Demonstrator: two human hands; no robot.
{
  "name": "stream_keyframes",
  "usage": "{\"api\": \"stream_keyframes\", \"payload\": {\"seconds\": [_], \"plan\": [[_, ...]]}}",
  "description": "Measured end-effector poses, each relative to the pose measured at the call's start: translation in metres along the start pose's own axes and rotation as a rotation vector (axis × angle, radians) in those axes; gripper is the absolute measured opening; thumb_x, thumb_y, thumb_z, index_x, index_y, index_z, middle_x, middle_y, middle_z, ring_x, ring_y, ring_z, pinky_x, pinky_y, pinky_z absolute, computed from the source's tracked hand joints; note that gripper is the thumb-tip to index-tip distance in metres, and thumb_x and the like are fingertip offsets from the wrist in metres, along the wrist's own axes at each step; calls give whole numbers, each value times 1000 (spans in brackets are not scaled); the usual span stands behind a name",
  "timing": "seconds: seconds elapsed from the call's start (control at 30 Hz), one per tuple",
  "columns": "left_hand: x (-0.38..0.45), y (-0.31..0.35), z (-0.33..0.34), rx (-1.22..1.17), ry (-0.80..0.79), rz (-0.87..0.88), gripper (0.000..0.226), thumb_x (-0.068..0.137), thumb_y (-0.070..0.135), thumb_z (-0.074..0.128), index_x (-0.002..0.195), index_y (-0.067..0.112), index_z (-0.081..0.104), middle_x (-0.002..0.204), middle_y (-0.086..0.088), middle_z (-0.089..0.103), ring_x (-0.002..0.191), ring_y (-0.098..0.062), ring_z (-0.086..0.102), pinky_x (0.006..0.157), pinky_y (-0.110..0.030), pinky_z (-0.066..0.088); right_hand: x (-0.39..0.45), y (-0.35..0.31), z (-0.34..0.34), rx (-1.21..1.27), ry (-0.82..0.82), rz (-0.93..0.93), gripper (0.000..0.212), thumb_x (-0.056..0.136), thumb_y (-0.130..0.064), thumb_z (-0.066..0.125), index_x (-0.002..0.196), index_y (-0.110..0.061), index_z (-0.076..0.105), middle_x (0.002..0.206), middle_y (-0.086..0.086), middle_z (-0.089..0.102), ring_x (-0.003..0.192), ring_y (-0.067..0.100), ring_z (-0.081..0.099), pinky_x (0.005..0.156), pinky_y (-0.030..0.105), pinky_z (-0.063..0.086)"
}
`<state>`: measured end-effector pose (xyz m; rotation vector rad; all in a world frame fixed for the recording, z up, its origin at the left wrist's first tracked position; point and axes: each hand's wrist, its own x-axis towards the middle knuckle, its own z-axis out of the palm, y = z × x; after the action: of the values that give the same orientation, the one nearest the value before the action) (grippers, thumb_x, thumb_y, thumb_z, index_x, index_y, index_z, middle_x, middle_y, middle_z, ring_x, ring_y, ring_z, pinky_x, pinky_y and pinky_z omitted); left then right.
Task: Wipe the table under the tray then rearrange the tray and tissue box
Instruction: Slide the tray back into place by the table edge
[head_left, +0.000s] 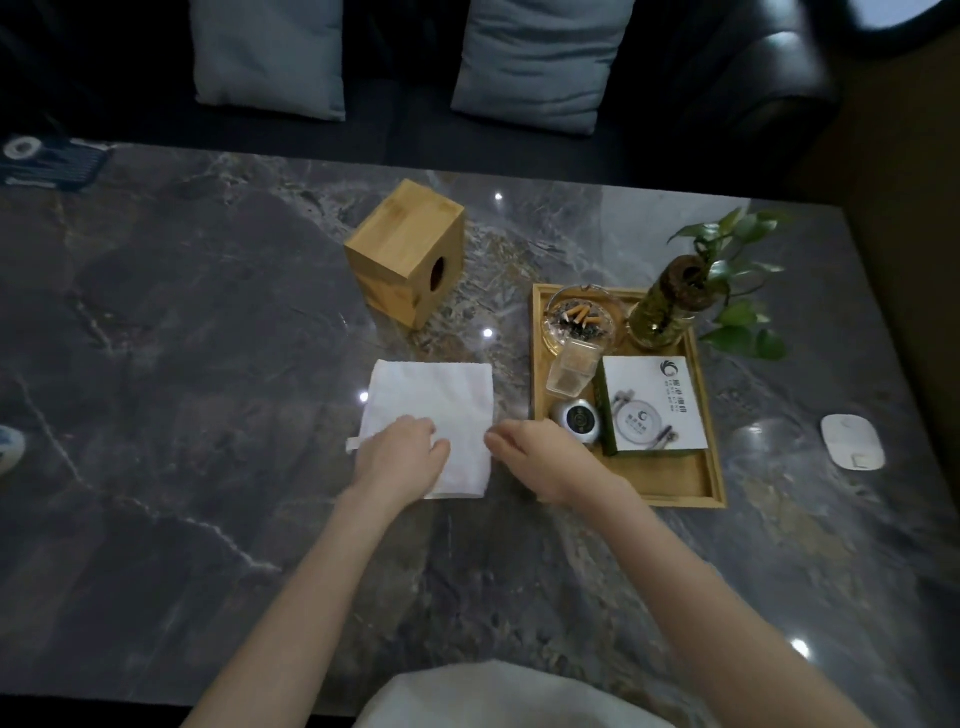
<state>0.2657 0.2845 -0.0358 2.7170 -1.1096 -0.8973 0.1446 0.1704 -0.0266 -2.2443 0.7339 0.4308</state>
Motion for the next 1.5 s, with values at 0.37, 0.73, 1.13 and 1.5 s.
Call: {"api": "stream_keyframes", "payload": {"seconds": [0.37, 0.73, 1.13, 1.5], "plan": [[-14, 102, 65, -303, 232, 61, 21, 92, 25, 46, 99, 10, 58, 100, -9, 62, 83, -18, 54, 66, -29, 40, -89, 133, -38, 227, 697, 336, 30, 95, -23, 44, 120, -9, 54, 116, 10, 63, 105, 26, 57, 87, 40, 47], [-21, 116, 109, -343, 350, -137, 23, 90, 21, 51, 101, 2, 54, 102, -17, 57, 92, -33, 57, 74, -43, 48, -94, 198, -1, 262, 528, 520, 23, 91, -32, 54, 90, -9, 57, 94, 9, 58, 87, 24, 54, 69, 31, 37], [-14, 124, 100, -80, 299, -167, 24, 94, 19, 40, 102, 0, 50, 104, -21, 63, 91, -39, 61, 72, -44, 48, -93, 193, -15, 25, 460, 455, 20, 95, -28, 44, 83, -13, 42, 91, 9, 61, 85, 29, 59, 62, 34, 38], [-1, 116, 85, -672, 137, -334, 38, 91, 26, 46, 116, -2, 51, 120, -21, 57, 109, -36, 53, 87, -36, 40, -90, 201, -26, 763, 487, 566, 20, 76, -16, 70, 91, -5, 63, 85, 10, 67, 72, 21, 65, 67, 39, 58]]}}
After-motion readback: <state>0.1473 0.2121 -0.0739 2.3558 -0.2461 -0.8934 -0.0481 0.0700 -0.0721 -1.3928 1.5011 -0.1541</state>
